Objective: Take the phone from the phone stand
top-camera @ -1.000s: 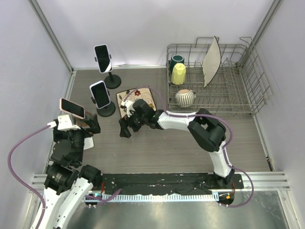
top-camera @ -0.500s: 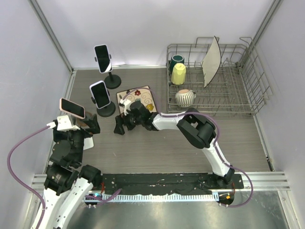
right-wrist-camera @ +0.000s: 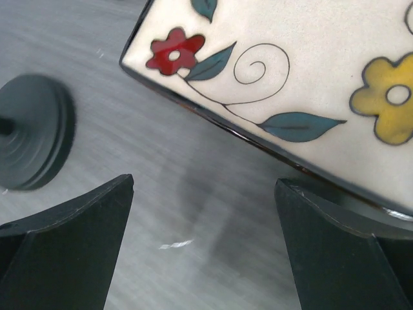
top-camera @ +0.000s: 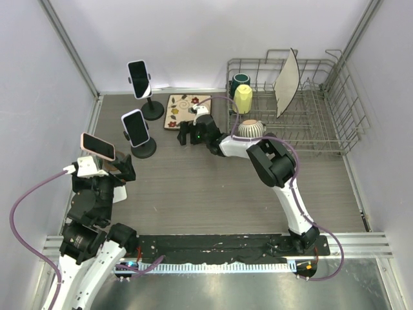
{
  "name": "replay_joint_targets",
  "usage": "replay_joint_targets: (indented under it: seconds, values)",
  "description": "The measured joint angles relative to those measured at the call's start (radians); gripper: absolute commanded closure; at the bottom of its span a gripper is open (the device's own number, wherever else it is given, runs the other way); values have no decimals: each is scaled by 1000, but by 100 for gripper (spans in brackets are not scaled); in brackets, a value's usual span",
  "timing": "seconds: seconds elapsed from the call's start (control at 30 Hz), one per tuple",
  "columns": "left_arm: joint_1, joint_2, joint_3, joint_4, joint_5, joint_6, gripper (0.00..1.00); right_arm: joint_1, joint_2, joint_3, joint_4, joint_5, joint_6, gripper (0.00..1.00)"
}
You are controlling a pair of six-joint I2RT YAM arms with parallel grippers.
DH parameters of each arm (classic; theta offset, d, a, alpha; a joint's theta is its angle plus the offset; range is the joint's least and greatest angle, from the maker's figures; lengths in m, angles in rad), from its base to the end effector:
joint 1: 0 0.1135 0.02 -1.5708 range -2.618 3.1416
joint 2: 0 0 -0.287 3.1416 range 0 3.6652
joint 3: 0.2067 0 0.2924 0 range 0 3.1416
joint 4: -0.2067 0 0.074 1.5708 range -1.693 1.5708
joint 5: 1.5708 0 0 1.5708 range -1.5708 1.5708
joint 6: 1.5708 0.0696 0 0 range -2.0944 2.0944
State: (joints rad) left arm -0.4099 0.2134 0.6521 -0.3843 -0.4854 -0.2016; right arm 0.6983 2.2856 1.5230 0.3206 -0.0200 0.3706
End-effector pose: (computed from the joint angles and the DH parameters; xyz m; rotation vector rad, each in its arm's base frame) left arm 0.1124 -0.0134 0.3575 -0.2301 1.5064 -0.1205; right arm 0.4482 0.3780 0.1145 -0.3528 2.0533 0.6898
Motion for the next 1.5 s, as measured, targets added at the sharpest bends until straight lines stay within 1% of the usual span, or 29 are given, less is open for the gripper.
replay_joint_targets:
  seconds: [0.1,0.2,0.3,0.4,0.57,0.73,0.83,0.93,1.17,1.2,1.27,1.37,1.5]
  values:
    - [0,0,0,0,0,0,0,-20,27,58,-37,60,-21,3]
    - [1,0,0,0,0,0,0,-25,27,76,-71,77,-49,3]
    - [2,0,0,0,0,0,0,-24,19,77,-97,36,-70,3]
    - [4,0,0,0,0,0,0,-23,-16,65,-134,-40,-77,3]
    - [5,2,0,-1,-7,-8,0,-18,-162,48,-204,-164,-84,3]
    - [5,55,40,-27,-50,-40,0,24,-382,14,-252,-211,-111,3]
    - [5,146,122,-60,-76,-62,0,60,-518,-39,-270,-208,-127,3]
    - [5,269,224,-92,-82,-84,0,81,-657,-135,-283,-168,-142,3]
    - [5,607,431,-178,-101,-132,0,62,-999,-433,-317,72,-189,3]
    - [5,641,448,-183,-105,-138,0,61,-1038,-470,-316,102,-191,3]
    - [5,743,480,-190,-127,-160,0,61,-1165,-589,-312,193,-198,3]
    - [6,864,517,-209,-167,-180,0,61,-1289,-702,-300,273,-202,4]
    - [6,982,581,-204,-245,-186,0,61,-1434,-830,-291,357,-197,3]
